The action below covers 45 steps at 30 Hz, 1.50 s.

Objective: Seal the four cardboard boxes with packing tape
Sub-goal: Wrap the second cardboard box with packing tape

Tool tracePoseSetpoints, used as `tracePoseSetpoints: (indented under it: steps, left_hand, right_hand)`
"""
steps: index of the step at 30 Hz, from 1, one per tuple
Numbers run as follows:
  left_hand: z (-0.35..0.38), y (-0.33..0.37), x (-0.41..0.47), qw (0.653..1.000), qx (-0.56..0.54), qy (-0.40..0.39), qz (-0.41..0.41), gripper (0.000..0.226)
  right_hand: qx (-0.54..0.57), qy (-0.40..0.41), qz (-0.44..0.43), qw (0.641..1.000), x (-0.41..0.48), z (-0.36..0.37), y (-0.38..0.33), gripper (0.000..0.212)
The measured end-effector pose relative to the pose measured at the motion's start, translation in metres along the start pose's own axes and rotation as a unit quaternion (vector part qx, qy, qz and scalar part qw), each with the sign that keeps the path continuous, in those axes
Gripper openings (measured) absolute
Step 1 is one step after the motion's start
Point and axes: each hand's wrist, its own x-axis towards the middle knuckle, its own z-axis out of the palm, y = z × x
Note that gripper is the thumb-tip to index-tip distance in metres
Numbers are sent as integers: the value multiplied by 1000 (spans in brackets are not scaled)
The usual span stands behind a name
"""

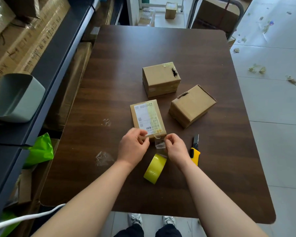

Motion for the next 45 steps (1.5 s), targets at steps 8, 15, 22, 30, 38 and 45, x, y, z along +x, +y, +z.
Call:
tracePoseSetpoints:
  steps: [8,15,22,30,38,45]
  left_hand:
    - [5,-23,32,867,387,-279,143,106]
    - [11,-24,28,858,430,-245,139,98]
    - [9,-21,26,848,491,-176,95,85]
    - [6,4,46,799,526,-234,172,108]
    - [-1,19,70,770,530,-292,201,127]
    - [-46,44,74,918,291,-235,136,130]
  right_hand:
    - [-30,-17,48,998,-4,-7,-8,37]
    - [-89,-46,166,981,-30,0,3,101]
    - [-5,-49,117,992,-27,-10,10,59]
    - [-178,-74,44,980,-16,-34,9,67]
    - [-193,-45,10,980,-15,-69,-8,62]
    - [-212,4,-72,975,-25,-112,-82,54]
